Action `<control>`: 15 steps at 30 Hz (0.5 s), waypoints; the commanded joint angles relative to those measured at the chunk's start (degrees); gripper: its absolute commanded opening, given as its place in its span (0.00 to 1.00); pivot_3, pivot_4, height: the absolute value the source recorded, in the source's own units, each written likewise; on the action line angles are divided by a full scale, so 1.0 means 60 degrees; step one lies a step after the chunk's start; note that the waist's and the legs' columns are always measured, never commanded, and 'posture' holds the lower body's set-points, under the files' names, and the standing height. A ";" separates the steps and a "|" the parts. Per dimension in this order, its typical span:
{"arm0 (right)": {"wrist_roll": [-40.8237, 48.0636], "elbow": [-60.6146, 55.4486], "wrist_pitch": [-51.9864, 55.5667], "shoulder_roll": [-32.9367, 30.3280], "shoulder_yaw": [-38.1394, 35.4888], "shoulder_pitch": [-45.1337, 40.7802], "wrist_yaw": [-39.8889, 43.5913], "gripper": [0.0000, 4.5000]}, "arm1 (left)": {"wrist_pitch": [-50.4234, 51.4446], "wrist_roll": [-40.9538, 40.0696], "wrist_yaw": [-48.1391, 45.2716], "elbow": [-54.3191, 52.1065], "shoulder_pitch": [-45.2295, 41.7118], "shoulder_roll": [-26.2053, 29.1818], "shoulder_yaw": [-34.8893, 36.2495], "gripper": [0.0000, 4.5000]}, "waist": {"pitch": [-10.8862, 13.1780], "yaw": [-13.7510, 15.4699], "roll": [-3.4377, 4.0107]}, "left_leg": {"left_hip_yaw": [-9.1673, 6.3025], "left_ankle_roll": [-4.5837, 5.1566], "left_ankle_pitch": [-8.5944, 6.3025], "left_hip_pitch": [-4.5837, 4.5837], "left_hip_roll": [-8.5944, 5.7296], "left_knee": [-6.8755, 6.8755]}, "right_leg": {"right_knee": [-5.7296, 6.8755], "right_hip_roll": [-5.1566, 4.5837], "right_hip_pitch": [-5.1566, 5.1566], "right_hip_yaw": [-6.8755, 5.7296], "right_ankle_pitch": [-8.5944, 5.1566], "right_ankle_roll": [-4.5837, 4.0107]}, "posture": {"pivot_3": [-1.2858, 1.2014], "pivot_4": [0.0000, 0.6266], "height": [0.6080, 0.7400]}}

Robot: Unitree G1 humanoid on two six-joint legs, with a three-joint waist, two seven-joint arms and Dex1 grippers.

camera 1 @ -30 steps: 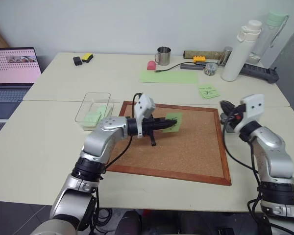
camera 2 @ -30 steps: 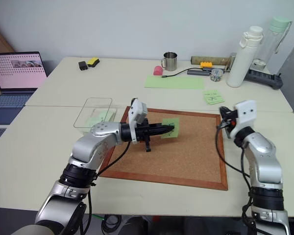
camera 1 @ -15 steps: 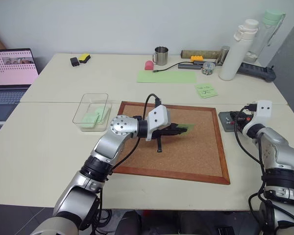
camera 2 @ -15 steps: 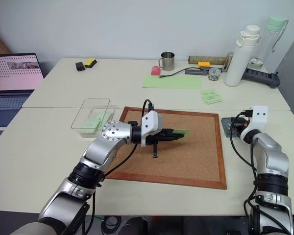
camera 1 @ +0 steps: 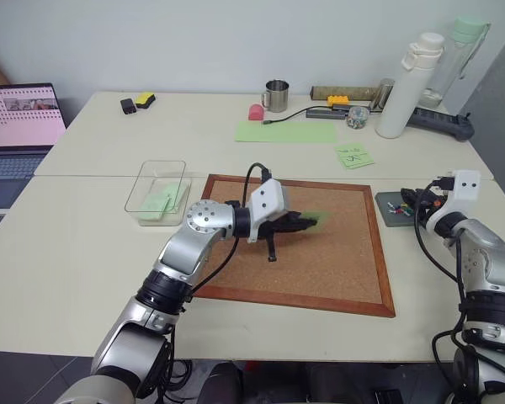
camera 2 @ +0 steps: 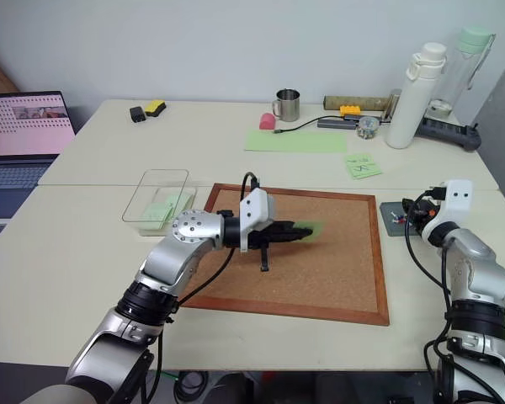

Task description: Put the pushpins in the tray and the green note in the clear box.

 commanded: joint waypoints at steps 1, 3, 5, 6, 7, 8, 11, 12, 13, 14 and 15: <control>0.0956 -0.2401 0.0099 -0.0242 0.0561 0.0210 0.1419 0.43 | 0.0729 -0.0275 0.1152 -0.0431 -0.0382 0.0351 0.1374 0.00 | 0.0001 -0.0052 0.0002 | -0.0004 0.0000 0.0000 0.0000 0.0001 -0.0001 | 0.0002 0.0000 0.0000 -0.0002 0.0000 0.0000 | 0.52 0.24 1.00; 0.1567 -0.3572 0.0531 -0.0347 0.0835 0.0356 0.1955 0.43 | 0.1192 -0.0199 0.2194 -0.0537 -0.0380 0.0580 0.2249 0.00 | 0.0003 -0.0097 0.0004 | -0.0010 0.0000 0.0000 0.0000 0.0003 0.0000 | 0.0002 0.0002 0.0001 -0.0008 0.0000 0.0000 | 0.52 0.24 1.00; 0.2282 -0.4619 0.1127 -0.0399 0.1036 0.0433 0.2207 0.43 | 0.1885 -0.0223 0.3287 -0.0807 -0.0305 0.0789 0.3176 0.00 | 0.0004 -0.0118 0.0004 | -0.0020 0.0000 0.0000 -0.0001 0.0004 0.0001 | 0.0001 0.0003 0.0002 -0.0012 0.0000 0.0000 | 0.52 0.24 1.00; 0.2708 -0.5113 0.1500 -0.0382 0.1114 0.0435 0.2237 0.43 | 0.2241 -0.0235 0.3829 -0.0957 -0.0237 0.0895 0.3645 0.00 | 0.0005 -0.0124 0.0003 | -0.0026 0.0000 0.0000 -0.0003 0.0003 0.0000 | 0.0001 0.0002 0.0001 -0.0014 0.0000 0.0000 | 0.52 0.24 1.00; 0.3160 -0.5587 0.1892 -0.0366 0.1185 0.0408 0.2222 0.43 | 0.2529 -0.0149 0.4410 -0.1105 -0.0135 0.1014 0.4089 0.00 | 0.0005 -0.0126 0.0001 | -0.0042 0.0000 0.0000 -0.0003 0.0007 0.0000 | 0.0000 0.0005 0.0000 -0.0020 0.0000 0.0000 | 0.52 0.24 1.00; 0.3543 -0.5989 0.2220 -0.0364 0.1256 0.0371 0.2197 0.43 | 0.2772 -0.0058 0.4910 -0.1237 -0.0022 0.1130 0.4466 0.00 | 0.0006 -0.0124 0.0001 | -0.0059 0.0000 0.0000 -0.0005 0.0009 -0.0001 | -0.0002 0.0009 0.0002 -0.0030 0.0000 0.0000 | 0.52 0.24 1.00; 0.4112 -0.6568 0.2744 -0.0420 0.1447 0.0222 0.2126 0.43 | 0.3044 0.0274 0.5807 -0.1392 0.0279 0.1405 0.4994 0.00 | 0.0006 -0.0050 0.0000 | -0.0064 -0.0003 0.0001 -0.0009 -0.0001 0.0001 | -0.0005 -0.0002 0.0006 -0.0037 0.0000 0.0000 | 0.52 0.24 1.00; 0.4281 -0.6729 0.2907 -0.0450 0.1564 0.0112 0.2132 0.43 | 0.3110 0.0491 0.6189 -0.1376 0.0437 0.1524 0.5167 0.00 | 0.0006 -0.0034 -0.0001 | -0.0064 -0.0004 0.0001 -0.0009 -0.0006 0.0002 | -0.0005 -0.0007 0.0006 -0.0036 0.0000 0.0001 | 0.52 0.24 1.00; 0.4407 -0.6829 0.3027 -0.0458 0.1680 -0.0020 0.2133 0.43 | 0.3282 0.0621 0.6593 -0.1314 0.0560 0.1574 0.5360 0.00 | 0.0006 -0.0015 -0.0001 | -0.0062 -0.0004 0.0002 -0.0010 -0.0008 0.0005 | -0.0005 -0.0011 0.0007 -0.0034 0.0000 0.0001 | 0.52 0.24 1.00; 0.4507 -0.6871 0.3127 -0.0450 0.1755 -0.0139 0.2120 0.43 | 0.3518 0.0661 0.6879 -0.1268 0.0664 0.1593 0.5478 0.00 | 0.0007 -0.0006 -0.0002 | -0.0063 -0.0005 0.0002 -0.0009 -0.0012 0.0006 | -0.0005 -0.0014 0.0007 -0.0034 0.0001 0.0002 | 0.52 0.24 1.00; 0.4564 -0.6880 0.3179 -0.0446 0.1793 -0.0210 0.2100 0.43 | 0.3682 0.0652 0.7035 -0.1243 0.0716 0.1590 0.5535 0.00 | 0.0008 0.0036 -0.0009 | -0.0065 -0.0004 0.0002 -0.0009 -0.0012 0.0007 | -0.0005 -0.0014 0.0007 -0.0035 0.0001 0.0003 | 0.52 0.24 1.00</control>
